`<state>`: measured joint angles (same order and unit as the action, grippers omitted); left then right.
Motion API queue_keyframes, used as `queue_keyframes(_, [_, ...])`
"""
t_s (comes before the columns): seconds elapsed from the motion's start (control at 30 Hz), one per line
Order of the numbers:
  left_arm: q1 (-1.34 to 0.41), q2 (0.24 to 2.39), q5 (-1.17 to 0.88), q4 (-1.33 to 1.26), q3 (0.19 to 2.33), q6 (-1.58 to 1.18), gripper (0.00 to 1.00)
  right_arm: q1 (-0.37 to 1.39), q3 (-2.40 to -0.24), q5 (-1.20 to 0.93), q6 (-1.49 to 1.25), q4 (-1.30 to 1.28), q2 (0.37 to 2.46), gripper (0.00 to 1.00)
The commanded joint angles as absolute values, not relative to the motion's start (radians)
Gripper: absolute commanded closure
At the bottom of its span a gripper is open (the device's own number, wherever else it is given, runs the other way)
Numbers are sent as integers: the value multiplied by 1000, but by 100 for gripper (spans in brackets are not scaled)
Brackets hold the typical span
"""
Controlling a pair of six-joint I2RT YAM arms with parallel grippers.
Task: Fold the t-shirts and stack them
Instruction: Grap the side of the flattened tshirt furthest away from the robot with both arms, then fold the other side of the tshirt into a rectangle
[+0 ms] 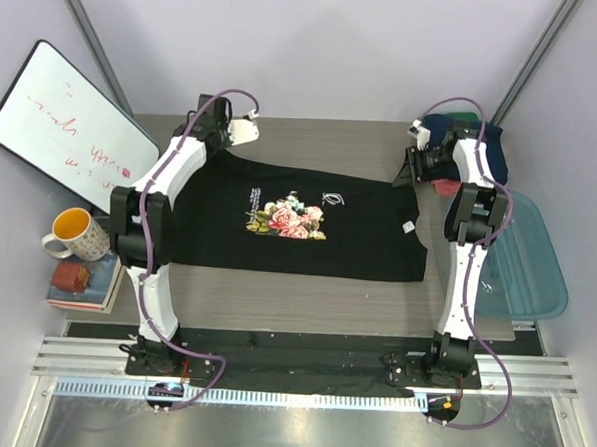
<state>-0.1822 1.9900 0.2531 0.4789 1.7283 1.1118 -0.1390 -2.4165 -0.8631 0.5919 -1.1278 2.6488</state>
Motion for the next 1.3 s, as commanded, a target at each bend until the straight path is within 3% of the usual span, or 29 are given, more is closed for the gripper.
queue_keyframes(0.0, [-189,1937,267,430,1727,1124,100,-132,-2434,-836,591,-1121,2675,65])
queue_keyframes(0.07, [-189,1939,268,430,1727,1126,100,-130,-2434,-836,591,-1124,2671,71])
queue_keyframes(0.1, [-190,1939,268,428,1726,1126,100,-130,-2434,-835,592,-1123,2668,82])
queue_keyframes(0.2, [-190,1937,265,426,1723,1121,100,-129,-2436,-825,595,-1121,2648,99])
queue_keyframes(0.73, [-190,1928,252,393,1652,1089,100,-110,-2389,-862,652,-1172,2375,99])
queue_keyframes(0.97, [-181,1921,239,385,1637,1108,100,-81,-2223,-833,987,-1487,2293,99])
queue_keyframes(1.27, [-144,1910,219,387,1643,1112,100,-6,-1944,-660,1176,-1506,2203,99])
